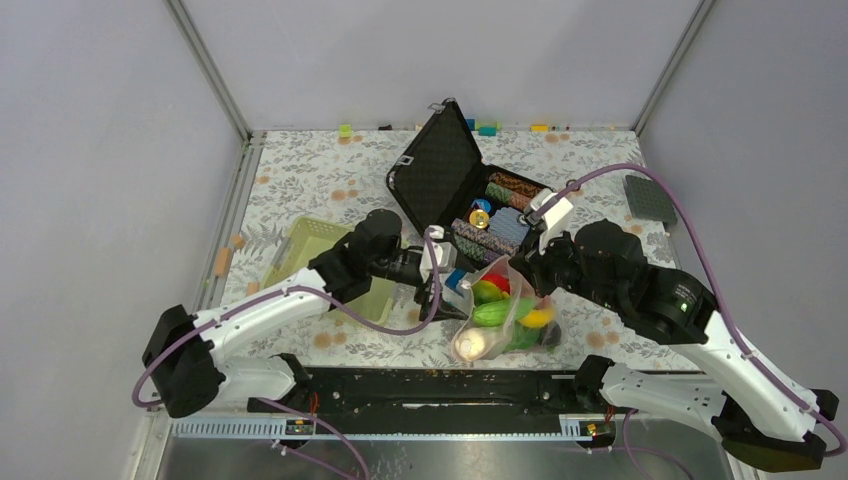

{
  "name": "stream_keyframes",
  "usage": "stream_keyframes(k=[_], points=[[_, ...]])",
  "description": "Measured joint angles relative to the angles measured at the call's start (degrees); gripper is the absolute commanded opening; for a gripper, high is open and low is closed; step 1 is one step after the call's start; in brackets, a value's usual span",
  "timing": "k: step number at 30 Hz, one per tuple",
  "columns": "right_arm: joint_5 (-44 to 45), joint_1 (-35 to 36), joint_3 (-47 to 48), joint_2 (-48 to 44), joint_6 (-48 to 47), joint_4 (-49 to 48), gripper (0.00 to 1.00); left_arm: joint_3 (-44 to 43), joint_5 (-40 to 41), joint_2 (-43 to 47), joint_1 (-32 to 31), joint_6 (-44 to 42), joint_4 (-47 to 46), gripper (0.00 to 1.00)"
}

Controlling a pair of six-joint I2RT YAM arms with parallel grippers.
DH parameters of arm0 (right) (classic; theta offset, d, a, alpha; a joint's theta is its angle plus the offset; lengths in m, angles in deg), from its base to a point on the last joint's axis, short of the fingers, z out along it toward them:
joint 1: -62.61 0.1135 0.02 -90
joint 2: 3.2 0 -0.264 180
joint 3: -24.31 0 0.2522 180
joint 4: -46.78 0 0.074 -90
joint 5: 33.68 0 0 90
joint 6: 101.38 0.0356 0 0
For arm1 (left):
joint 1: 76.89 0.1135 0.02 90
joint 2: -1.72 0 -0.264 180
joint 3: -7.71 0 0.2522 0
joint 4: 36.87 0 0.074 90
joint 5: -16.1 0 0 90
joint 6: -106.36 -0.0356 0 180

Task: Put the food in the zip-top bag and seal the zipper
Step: Adjust the zipper food storage bag at the center of the board.

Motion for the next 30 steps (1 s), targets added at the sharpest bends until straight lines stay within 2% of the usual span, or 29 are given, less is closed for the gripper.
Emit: stream_keyframes(k=[3, 7, 10, 15, 17, 18, 23, 24, 28, 30], points=[[0.07, -0.2, 0.0, 0.02, 0.07, -0.07, 0.0, -2.64, -3.3, -3.85, 0.04, 1.29, -1.64, 0.89], [0.11, -0.39, 0.0, -0.02, 0.39, -0.07, 0.0, -5.35, -6.67, -7.13, 0.04, 2.27, -2.34, 0.76], [0.33, -0.55, -0.04, -0.39, 0.66, -0.13, 0.0, -5.55, -8.17, -7.76, 0.04, 3.52, -3.63, 0.57], [1.05, -0.61, -0.15, -1.68, 1.53, -0.09, 0.0, -5.55, -8.85, -7.76, 0.04, 5.2, -6.1, 0.3], [1.11, -0.61, -0.26, -2.29, 1.73, -0.07, 0.0, -5.55, -8.83, -7.76, 0.04, 5.55, -6.56, 0.08], [1.11, -0.61, -0.37, -2.6, 1.77, -0.11, 0.0, -5.55, -8.72, -7.76, 0.04, 5.81, -6.6, 0.0], [1.07, -0.63, -1.53, -3.65, 1.9, -0.76, 0.0, -5.53, -7.91, -7.76, 0.04, 7.63, -7.48, 0.0], [1.09, -0.63, -1.6, -3.74, 1.92, -0.83, 0.06, -5.51, -7.63, -7.74, 0.04, 8.13, -7.63, 0.0], [2.03, -0.68, -2.08, -4.15, 2.73, -1.6, 0.66, -4.37, -4.37, -6.51, 0.04, 12.44, -9.29, 0.0], [3.26, -0.74, -2.32, -4.48, 3.76, -1.6, 0.74, -3.91, -0.35, -5.09, -0.22, 15.32, -8.85, 0.0]])
